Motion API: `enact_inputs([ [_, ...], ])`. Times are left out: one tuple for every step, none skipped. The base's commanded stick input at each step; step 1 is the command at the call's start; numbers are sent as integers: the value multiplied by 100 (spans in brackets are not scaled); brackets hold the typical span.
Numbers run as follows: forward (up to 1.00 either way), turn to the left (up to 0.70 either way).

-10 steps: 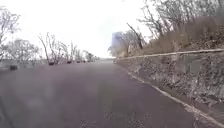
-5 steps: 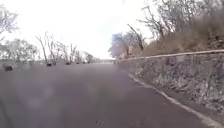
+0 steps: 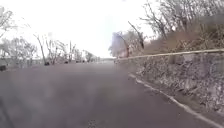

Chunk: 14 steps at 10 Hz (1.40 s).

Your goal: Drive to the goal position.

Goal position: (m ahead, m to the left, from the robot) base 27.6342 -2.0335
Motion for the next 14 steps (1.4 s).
enact_inputs([
  [70,0],
  [70,0],
  [70,0],
  [70,0],
  [70,0],
  [70,0],
  [70,0],
  [70,0],
  [70,0],
  [70,0],
  [70,0],
  [70,0],
  [70,0],
  [70,0],
])
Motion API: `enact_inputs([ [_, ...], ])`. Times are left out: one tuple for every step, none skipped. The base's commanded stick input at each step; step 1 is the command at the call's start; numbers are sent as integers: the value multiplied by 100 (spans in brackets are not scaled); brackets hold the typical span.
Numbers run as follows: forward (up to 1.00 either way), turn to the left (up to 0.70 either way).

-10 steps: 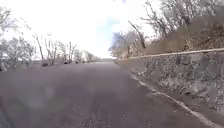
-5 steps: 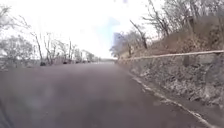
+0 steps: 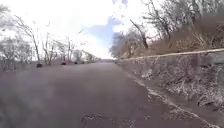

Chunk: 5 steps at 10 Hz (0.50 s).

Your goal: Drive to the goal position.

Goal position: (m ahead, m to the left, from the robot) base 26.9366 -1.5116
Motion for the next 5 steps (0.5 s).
enact_inputs([
  [70,0],
  [70,0],
  [70,0],
  [70,0],
  [70,0],
])
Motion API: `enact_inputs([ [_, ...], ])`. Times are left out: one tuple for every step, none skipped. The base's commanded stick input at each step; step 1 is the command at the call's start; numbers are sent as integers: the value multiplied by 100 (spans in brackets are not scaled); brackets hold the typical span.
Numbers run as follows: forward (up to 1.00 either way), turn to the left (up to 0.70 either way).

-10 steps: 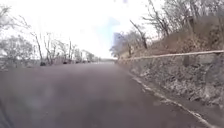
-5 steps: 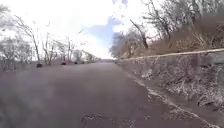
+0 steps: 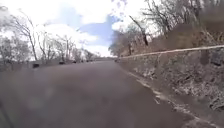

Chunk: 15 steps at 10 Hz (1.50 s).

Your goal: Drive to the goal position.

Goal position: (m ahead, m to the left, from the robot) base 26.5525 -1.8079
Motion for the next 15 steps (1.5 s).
enact_inputs([
  [70,4],
  [70,6],
  [70,17],
  [70,12],
  [70,6],
  [70,0],
  [70,0],
  [70,0],
  [70,0],
  [70,0],
  [70,0],
  [70,0],
  [70,0],
  [70,0],
  [70,0],
])
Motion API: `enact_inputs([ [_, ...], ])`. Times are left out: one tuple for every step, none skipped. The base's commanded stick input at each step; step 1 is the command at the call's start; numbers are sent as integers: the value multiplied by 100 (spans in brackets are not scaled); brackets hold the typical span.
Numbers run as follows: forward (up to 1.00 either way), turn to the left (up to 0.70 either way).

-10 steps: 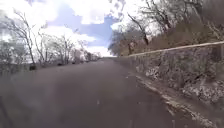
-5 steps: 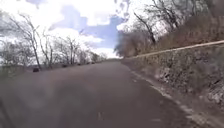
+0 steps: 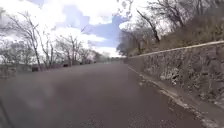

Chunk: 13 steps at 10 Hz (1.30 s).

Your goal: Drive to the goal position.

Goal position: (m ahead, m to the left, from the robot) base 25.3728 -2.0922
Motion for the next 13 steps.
enact_inputs([
  [70,0],
  [70,0],
  [70,0],
  [70,0],
  [70,0],
  [70,0],
  [70,0],
  [70,0],
  [70,0],
  [70,0],
  [70,0],
  [70,0],
  [70,0],
])
